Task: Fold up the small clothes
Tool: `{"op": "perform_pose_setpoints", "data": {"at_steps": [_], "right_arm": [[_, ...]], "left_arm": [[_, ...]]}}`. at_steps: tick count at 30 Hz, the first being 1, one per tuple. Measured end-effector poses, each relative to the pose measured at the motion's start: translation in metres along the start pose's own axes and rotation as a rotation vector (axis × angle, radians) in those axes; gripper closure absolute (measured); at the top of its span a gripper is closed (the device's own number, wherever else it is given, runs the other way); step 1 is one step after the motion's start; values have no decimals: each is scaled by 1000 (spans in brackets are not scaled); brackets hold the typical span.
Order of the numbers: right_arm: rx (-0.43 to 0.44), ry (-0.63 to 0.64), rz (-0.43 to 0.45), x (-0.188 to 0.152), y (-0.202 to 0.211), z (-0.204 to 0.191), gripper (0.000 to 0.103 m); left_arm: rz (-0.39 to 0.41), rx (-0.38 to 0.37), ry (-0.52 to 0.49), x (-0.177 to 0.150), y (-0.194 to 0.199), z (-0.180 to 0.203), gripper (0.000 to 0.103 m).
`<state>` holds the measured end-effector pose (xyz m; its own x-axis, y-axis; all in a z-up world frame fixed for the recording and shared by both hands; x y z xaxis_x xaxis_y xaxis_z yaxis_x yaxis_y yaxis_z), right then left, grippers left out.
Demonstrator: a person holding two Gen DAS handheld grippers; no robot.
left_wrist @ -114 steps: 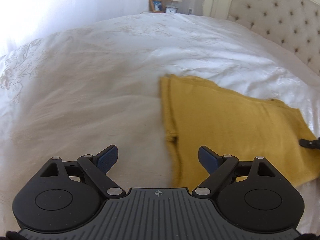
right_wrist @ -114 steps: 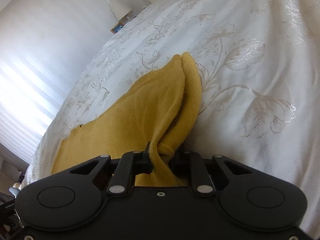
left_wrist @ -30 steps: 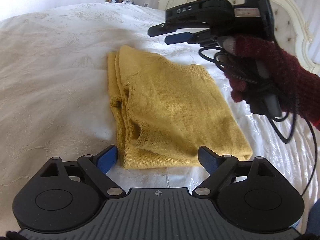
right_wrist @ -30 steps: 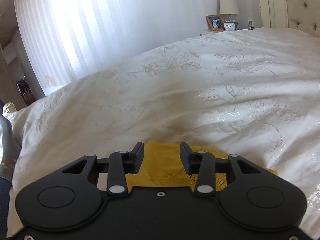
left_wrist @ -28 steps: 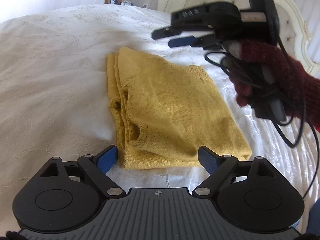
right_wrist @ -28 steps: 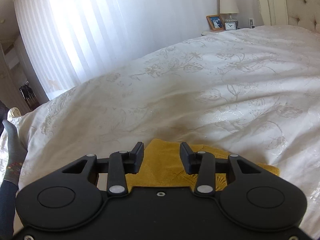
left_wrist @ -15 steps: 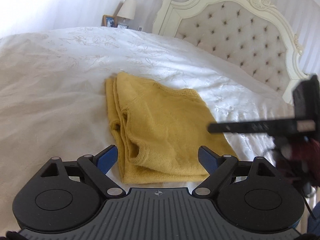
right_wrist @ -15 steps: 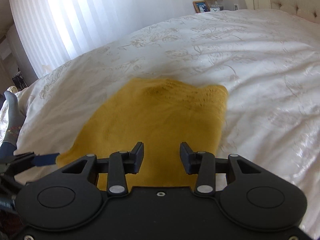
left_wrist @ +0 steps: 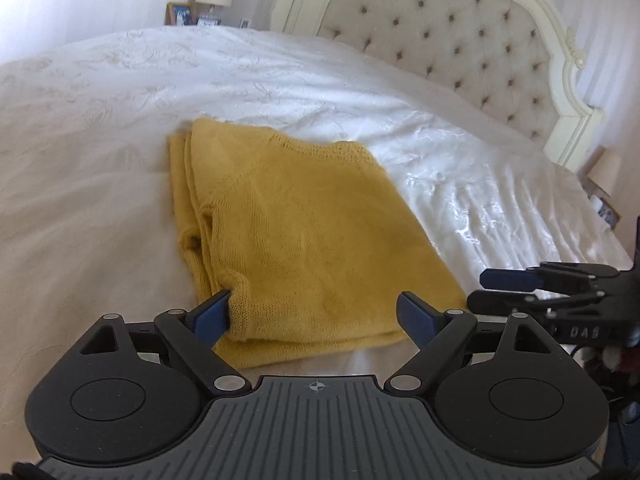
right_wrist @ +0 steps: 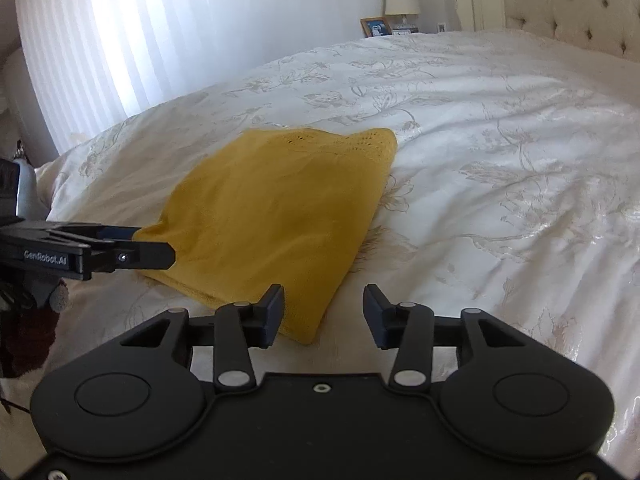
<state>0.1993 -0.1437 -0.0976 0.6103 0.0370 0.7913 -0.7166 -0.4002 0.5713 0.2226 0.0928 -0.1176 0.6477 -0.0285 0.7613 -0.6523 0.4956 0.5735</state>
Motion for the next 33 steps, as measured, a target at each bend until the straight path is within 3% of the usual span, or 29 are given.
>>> {"op": "perform_pose_setpoints", "data": {"at_steps": [6, 11, 17, 27, 29, 31, 33], "right_arm": [[-1, 186, -1, -9, -2, -26, 45], [-42, 279, 2, -13, -8, -30, 45], [-93, 224, -10, -14, -7, -7, 41], [-69, 79, -25, -21, 11, 20, 40], [-58, 30, -9, -16, 15, 28, 40], [-44, -24, 14, -10, 19, 37, 39], [-23, -85, 32, -4, 19, 44, 28]], "left_arm": [[-9, -79, 52, 8, -3, -1, 15], [-100, -169, 62, 0, -14, -1, 15], [-163, -206, -5, -9, -5, -3, 15], [-316, -171, -192, -19, 9, 0, 16], [-292, -167, -202, -17, 21, 1, 16], [-219, -165, -170, -6, 36, -1, 16], [-147, -146, -113, 9, 44, -7, 15]]}}
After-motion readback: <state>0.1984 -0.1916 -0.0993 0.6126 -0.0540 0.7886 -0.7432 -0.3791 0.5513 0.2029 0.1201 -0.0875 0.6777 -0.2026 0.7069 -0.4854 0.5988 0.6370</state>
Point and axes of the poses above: each gripper's, at about its wrist camera, not at the fingertips, and y roughly against the way its jaws point, z to its right, x to its top, the point moved 6 cm from there along -y, roughly the way its jaws point, and after that the axes turned 3 degrees about z, right-handed, at the moved point
